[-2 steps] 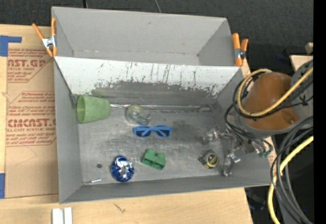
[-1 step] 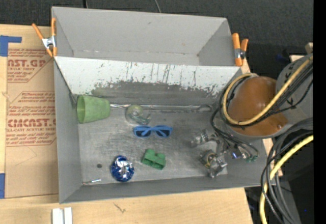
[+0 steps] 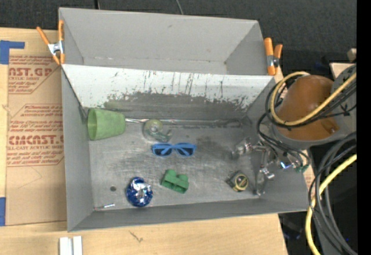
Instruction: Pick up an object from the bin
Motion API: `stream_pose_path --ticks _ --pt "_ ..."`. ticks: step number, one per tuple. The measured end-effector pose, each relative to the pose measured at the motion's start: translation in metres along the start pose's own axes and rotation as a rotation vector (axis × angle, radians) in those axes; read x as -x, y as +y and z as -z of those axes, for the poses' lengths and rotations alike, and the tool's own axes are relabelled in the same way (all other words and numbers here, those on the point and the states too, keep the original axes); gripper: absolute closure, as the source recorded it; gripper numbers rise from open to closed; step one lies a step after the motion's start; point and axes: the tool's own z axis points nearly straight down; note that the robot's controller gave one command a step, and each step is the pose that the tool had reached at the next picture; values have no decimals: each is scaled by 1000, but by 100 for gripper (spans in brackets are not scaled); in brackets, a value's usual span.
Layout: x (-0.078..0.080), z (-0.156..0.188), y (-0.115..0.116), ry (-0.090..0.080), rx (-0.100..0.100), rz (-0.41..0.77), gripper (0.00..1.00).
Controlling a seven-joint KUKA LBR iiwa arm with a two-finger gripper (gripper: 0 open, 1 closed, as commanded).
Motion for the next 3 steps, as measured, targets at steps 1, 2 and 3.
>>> stream_pose_path --ticks 1,2,3 --pt "-8 2 36 -7 -5 -12 0" --pt "-7 1 36 -8 -3 -13 100" --pt "4 116 27 -1 -2 -25 100"
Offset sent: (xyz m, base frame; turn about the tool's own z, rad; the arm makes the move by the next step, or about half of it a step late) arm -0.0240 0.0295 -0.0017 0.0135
